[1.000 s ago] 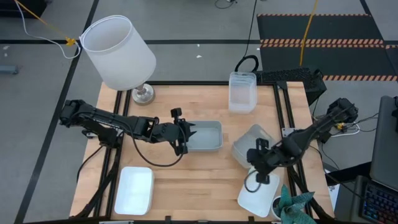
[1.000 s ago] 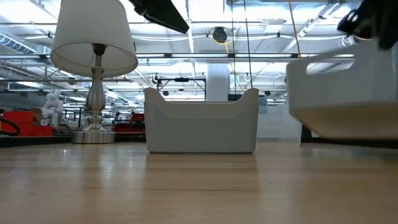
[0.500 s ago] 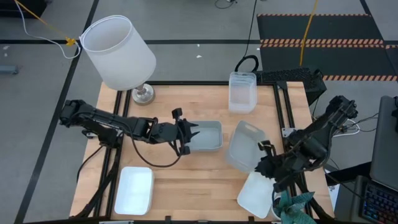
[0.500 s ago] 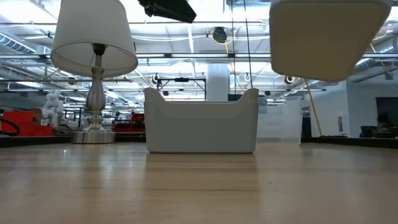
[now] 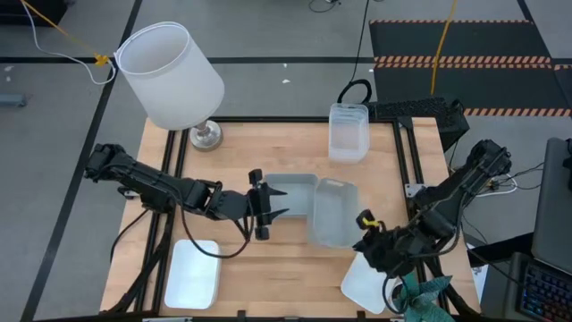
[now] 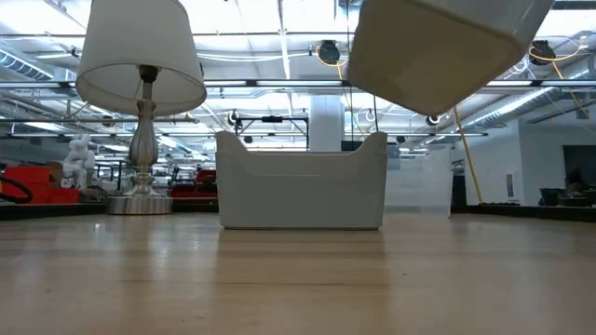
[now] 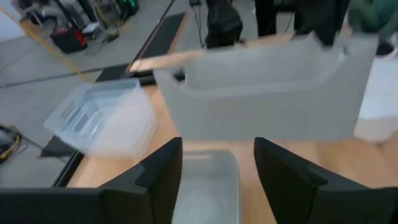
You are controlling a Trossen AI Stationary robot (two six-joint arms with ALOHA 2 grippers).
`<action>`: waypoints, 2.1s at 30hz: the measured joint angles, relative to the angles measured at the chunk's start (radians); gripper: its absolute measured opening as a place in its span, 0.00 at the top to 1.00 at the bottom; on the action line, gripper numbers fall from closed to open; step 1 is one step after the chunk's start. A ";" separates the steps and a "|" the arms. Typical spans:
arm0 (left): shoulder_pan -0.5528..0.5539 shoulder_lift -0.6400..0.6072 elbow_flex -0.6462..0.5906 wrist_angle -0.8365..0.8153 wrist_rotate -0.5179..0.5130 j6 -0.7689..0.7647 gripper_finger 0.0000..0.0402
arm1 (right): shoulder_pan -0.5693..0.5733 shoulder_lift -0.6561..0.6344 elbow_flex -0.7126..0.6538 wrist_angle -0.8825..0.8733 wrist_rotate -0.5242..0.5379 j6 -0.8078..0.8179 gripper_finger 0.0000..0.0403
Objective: Stack baskets by color
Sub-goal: Stack the gray bin on the stacked gray bins
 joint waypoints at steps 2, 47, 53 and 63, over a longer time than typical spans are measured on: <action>-0.009 0.000 0.000 0.037 -0.009 0.002 0.47 | 0.000 0.000 -0.032 0.045 0.001 -0.088 1.00; -0.237 0.410 0.697 -0.692 0.005 0.284 0.42 | -0.111 -0.001 -0.169 0.260 -0.109 -0.651 1.00; -0.175 0.503 0.824 -0.825 0.056 0.355 0.42 | -0.111 -0.001 -0.169 0.259 -0.131 -0.645 1.00; -0.073 0.521 0.838 -0.909 0.199 0.448 0.45 | -0.111 -0.001 -0.169 0.259 -0.137 -0.644 1.00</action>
